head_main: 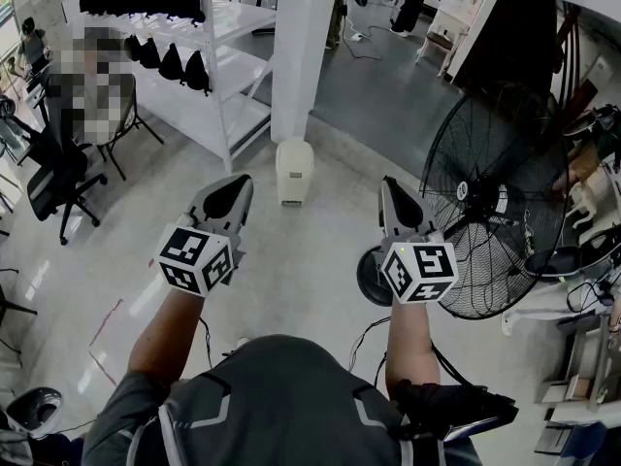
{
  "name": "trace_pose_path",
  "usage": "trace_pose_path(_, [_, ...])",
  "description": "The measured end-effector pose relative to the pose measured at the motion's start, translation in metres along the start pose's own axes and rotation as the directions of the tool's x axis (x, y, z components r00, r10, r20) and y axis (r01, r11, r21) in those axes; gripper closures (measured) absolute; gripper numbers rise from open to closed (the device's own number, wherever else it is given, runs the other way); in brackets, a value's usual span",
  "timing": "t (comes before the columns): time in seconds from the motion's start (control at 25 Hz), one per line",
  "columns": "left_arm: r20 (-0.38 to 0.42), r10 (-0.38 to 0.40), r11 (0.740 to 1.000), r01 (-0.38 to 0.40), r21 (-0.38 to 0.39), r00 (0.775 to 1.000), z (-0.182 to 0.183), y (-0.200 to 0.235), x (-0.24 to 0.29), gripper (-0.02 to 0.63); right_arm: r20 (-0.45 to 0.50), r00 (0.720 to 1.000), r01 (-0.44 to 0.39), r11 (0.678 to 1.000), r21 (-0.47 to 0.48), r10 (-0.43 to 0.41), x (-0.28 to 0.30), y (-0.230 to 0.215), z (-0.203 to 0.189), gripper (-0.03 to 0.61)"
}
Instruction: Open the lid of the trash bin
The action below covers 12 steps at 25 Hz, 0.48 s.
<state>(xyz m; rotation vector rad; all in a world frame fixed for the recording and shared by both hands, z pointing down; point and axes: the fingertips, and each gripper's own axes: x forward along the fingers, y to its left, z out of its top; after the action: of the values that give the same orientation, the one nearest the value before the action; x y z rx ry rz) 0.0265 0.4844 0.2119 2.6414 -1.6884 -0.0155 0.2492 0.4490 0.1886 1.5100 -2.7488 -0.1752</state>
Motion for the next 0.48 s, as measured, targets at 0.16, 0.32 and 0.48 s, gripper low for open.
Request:
trace_pose_path(0.16, [0.0, 0.002, 1.0, -0.002, -0.003, 1.0, 0.0005, -0.0019, -0.0036, 0.606, 0.0, 1.0, 0.007, 1.0, -0.002, -0.007, -0.0034, -0.0011, 0.0016, 0.554])
trace_pose_path(0.32, [0.006, 0.003, 1.0, -0.003, -0.006, 1.0, -0.0013, -0.0027, -0.0071, 0.606, -0.001, 1.0, 0.011, 1.0, 0.0, -0.011, -0.0058, 0.0, -0.0007, 0.554])
trace_pose_path(0.48, [0.01, 0.003, 1.0, -0.003, -0.009, 1.0, -0.0036, -0.0029, -0.0106, 0.606, -0.006, 1.0, 0.005, 1.0, -0.001, -0.005, -0.0067, 0.0049, -0.004, 0.554])
